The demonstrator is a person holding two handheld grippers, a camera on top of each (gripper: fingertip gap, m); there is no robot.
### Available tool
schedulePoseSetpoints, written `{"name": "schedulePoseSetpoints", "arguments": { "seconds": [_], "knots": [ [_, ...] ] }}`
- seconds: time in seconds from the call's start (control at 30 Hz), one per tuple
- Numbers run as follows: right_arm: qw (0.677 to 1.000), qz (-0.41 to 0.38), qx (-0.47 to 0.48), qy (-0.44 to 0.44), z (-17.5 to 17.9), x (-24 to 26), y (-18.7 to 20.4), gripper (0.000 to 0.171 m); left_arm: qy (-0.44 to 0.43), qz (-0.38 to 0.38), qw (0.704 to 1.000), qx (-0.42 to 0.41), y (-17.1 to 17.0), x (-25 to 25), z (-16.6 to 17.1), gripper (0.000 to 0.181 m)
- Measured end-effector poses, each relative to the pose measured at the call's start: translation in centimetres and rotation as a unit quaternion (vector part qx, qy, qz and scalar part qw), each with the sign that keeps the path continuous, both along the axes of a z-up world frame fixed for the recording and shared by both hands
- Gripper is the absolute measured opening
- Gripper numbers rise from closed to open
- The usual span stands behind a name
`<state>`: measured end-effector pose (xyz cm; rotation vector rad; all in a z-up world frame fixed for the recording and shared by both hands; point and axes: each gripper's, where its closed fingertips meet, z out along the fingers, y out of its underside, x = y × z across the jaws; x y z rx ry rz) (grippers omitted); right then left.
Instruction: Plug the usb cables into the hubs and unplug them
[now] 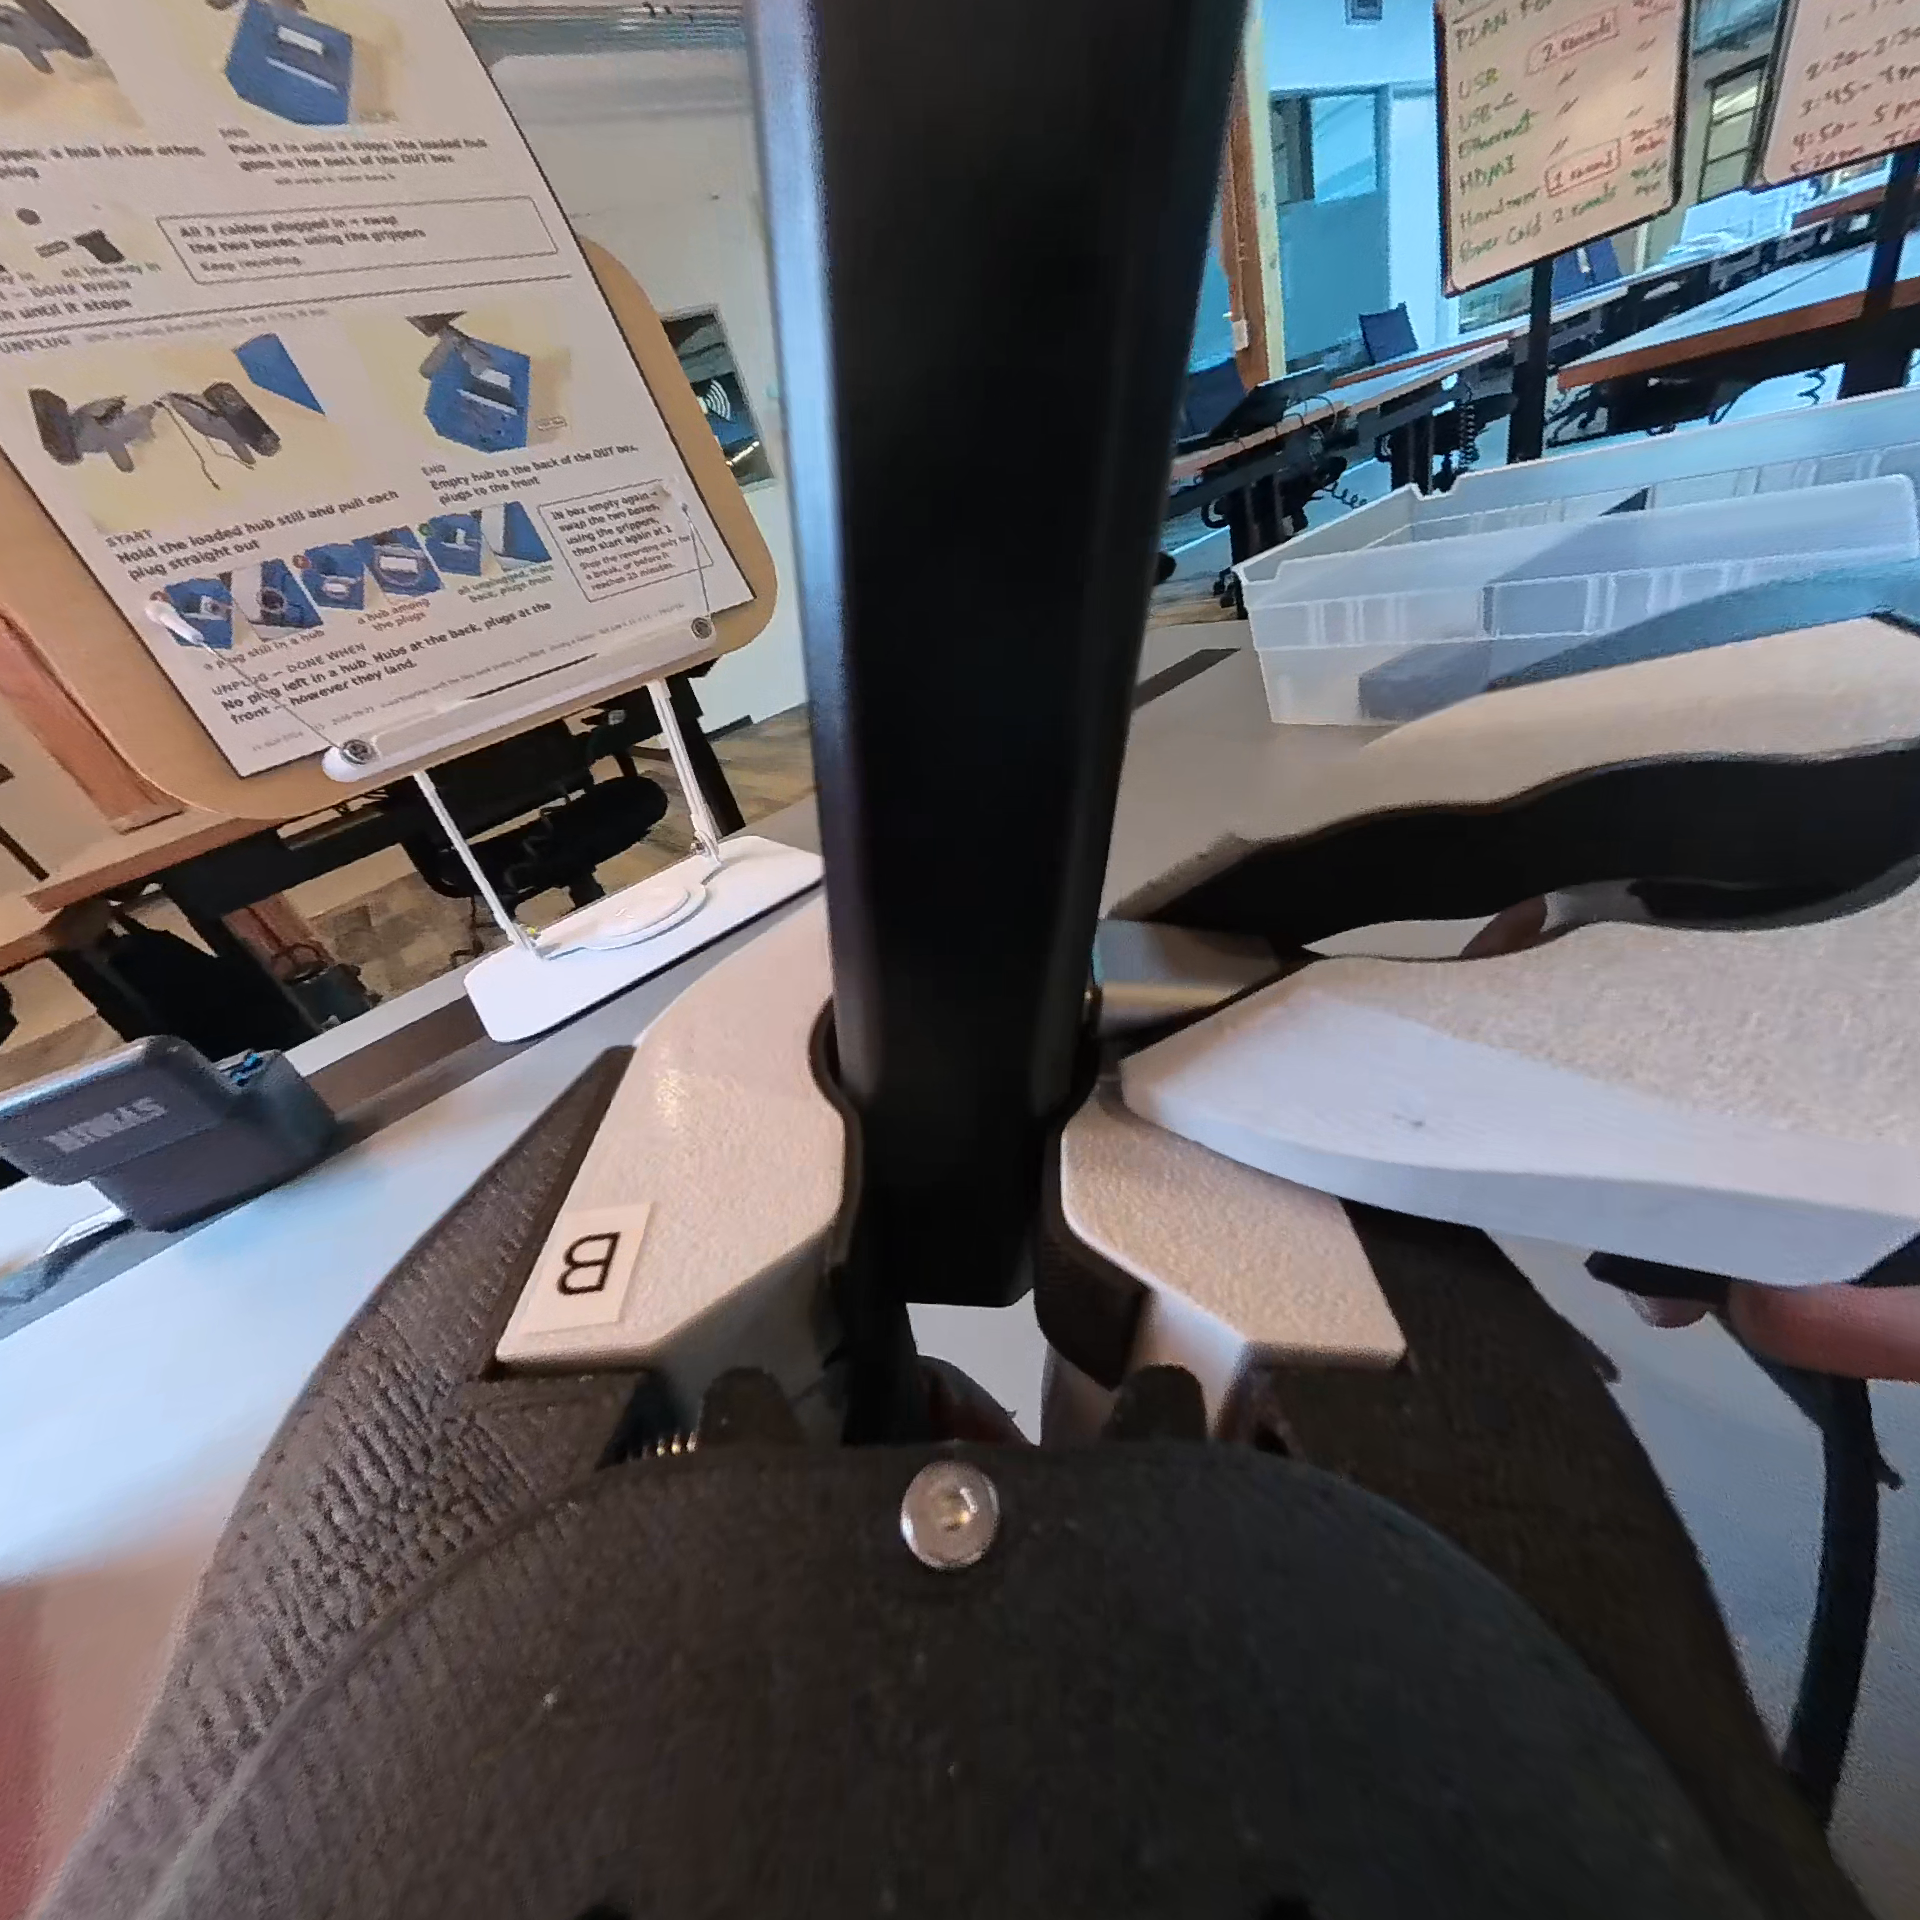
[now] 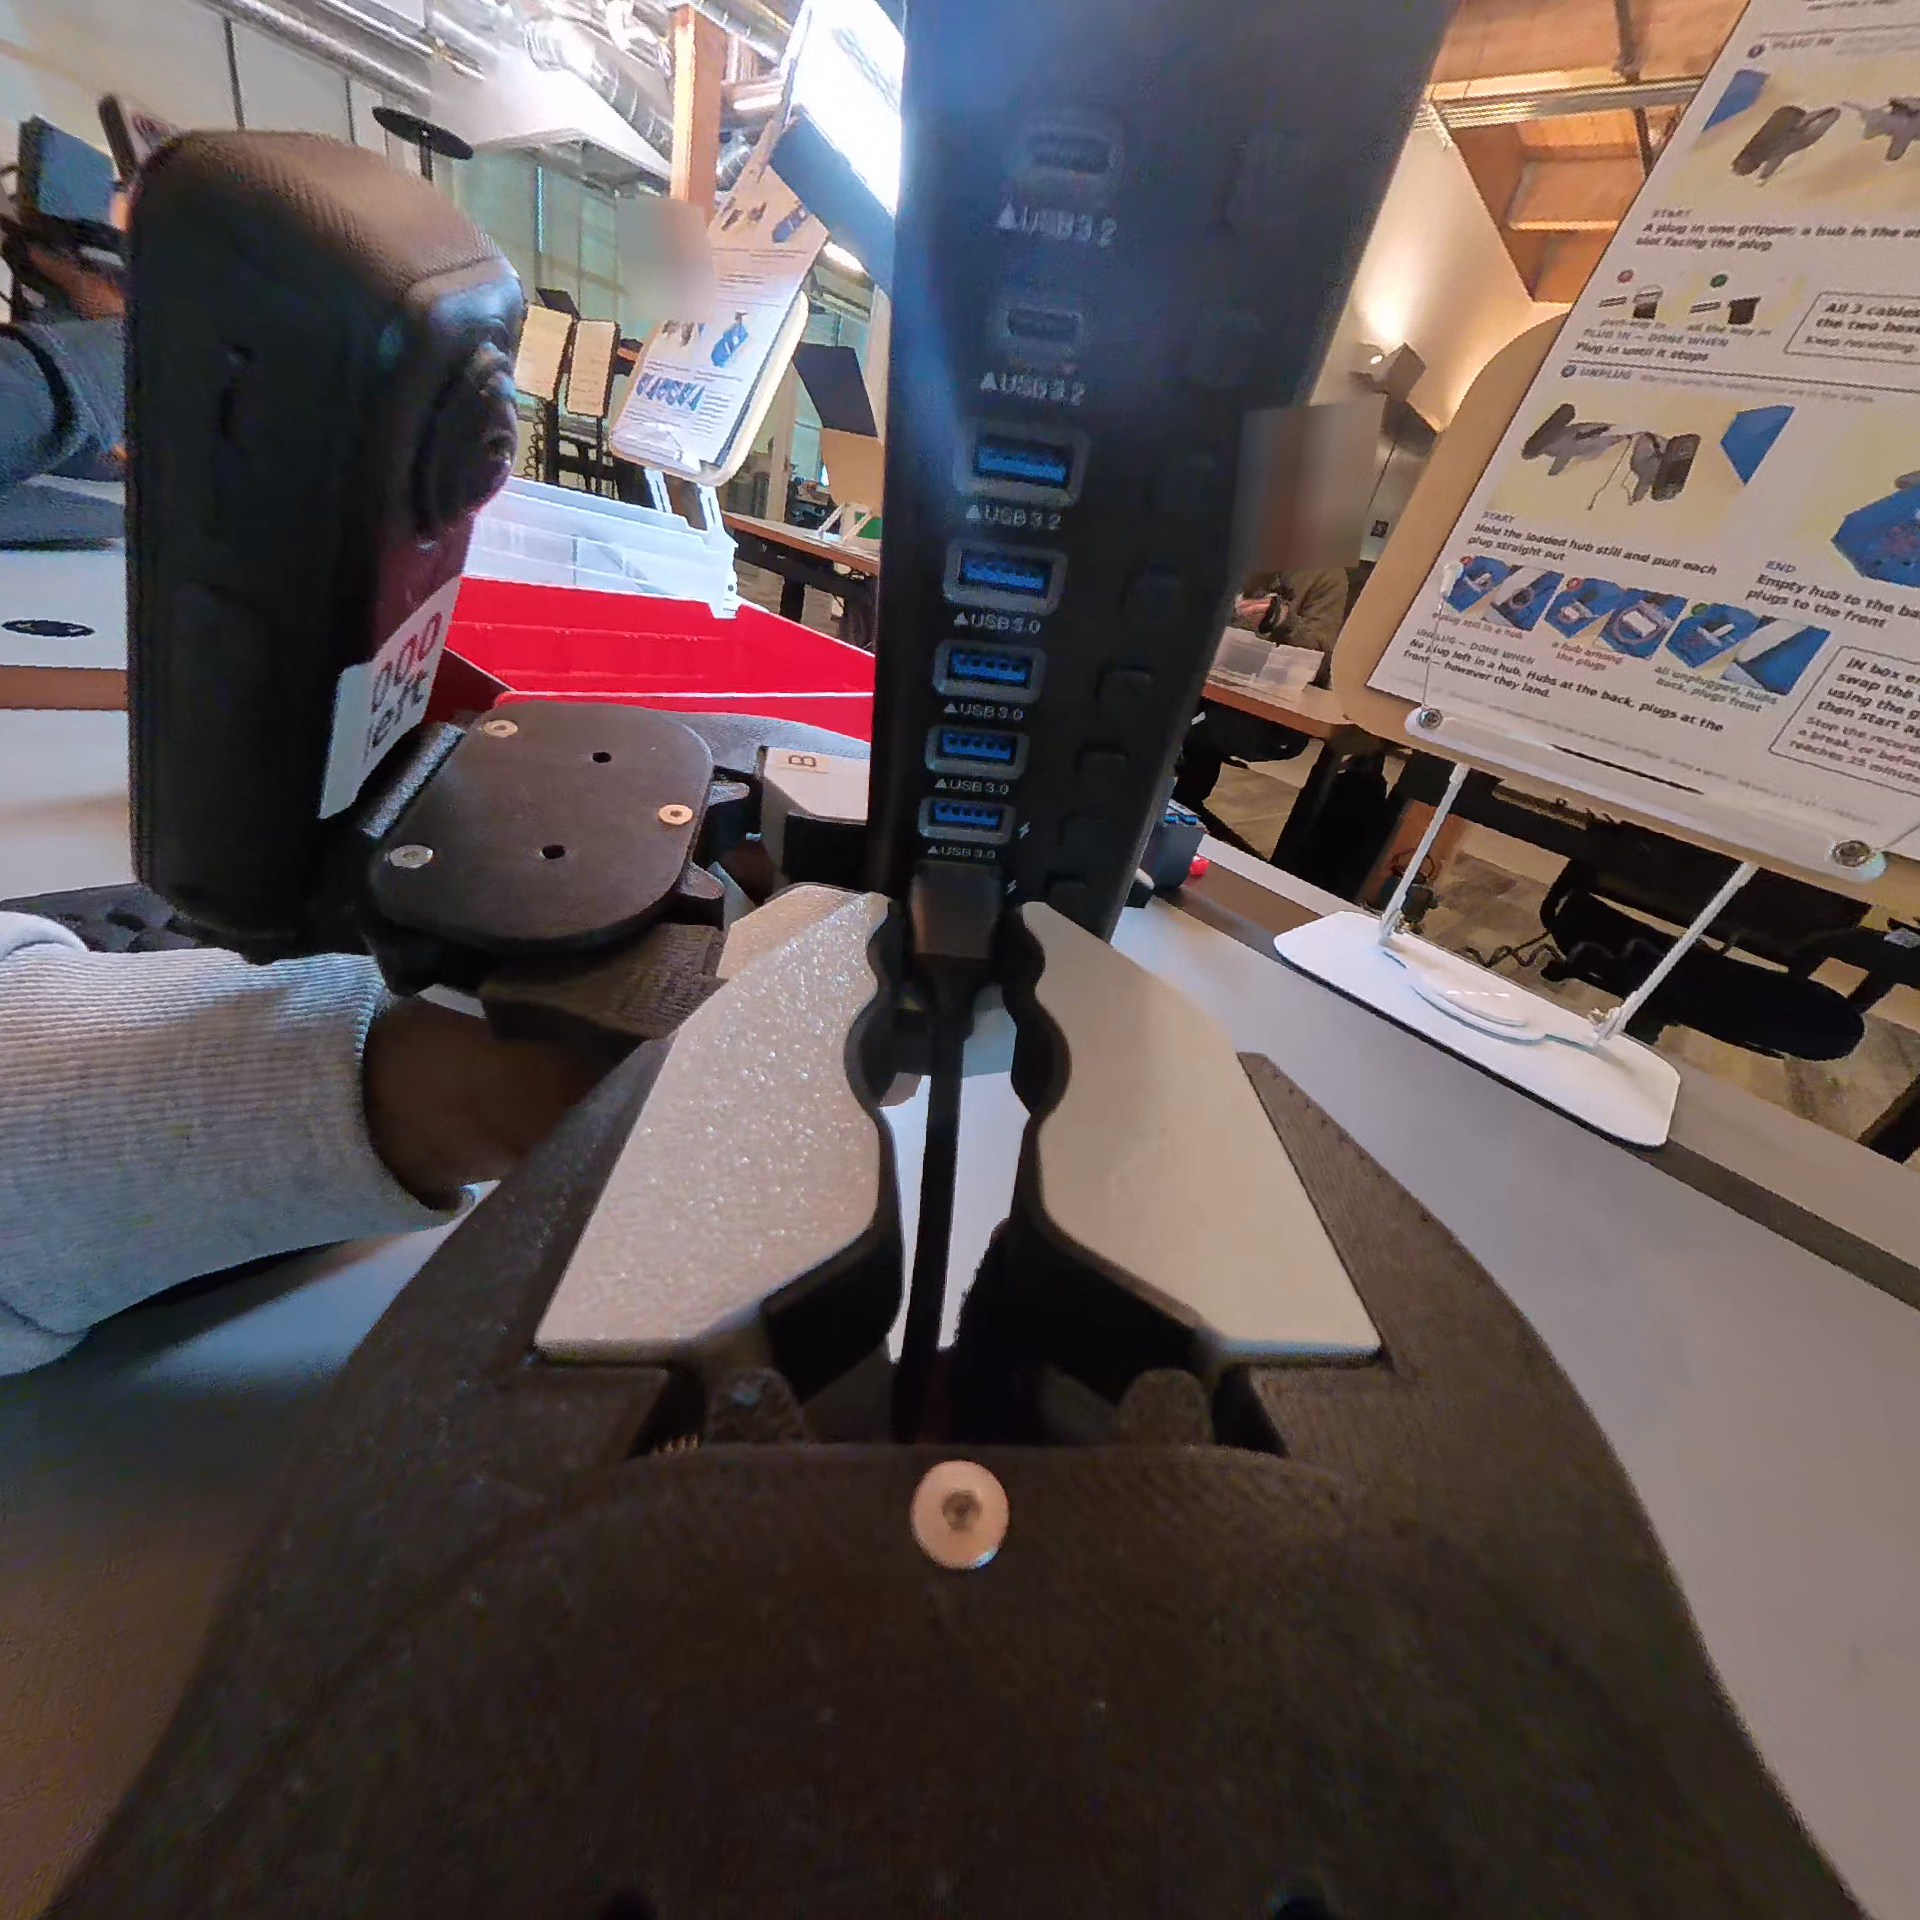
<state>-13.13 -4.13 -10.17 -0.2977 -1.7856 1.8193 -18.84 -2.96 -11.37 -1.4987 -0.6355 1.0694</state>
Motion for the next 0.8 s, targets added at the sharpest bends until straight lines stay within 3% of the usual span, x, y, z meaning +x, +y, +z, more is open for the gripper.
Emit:
{"name": "schedulePoseSetpoints", "arguments": {
  "seconds": [0.33,0.4,0.5,0.57,0.63,0.8],
  "knots": [
    [1.000,-0.017,-0.004,0.007,0.0,0.0,0.2,0.018,-0.010,-0.021,1.000,0.011,0.4,0.1,-0.1,0.037],
    [1.000,-0.019,-0.006,0.008,0.0,0.1,0.5,0.019,-0.008,0.013,1.000,0.026,-1.0,-0.5,0.2,0.033],
    [0.998,-0.039,-0.049,0.000,-0.3,0.0,3.8,0.018,-0.039,0.036,0.969,0.243,-8.0,-1.5,2.9,0.030],
    [0.996,-0.021,-0.087,0.014,0.9,0.4,4.3,0.018,-0.023,0.044,0.977,0.209,-8.0,-1.0,2.8,0.030],
    [0.996,-0.014,-0.086,0.031,2.0,0.5,4.3,0.018,-0.002,0.024,0.988,0.152,-5.6,-0.6,3.0,0.031],
    [0.994,0.004,-0.102,0.043,5.7,1.0,6.3,0.018,-0.031,0.012,0.996,0.083,-3.4,-0.8,0.9,0.030]
  ]
}}
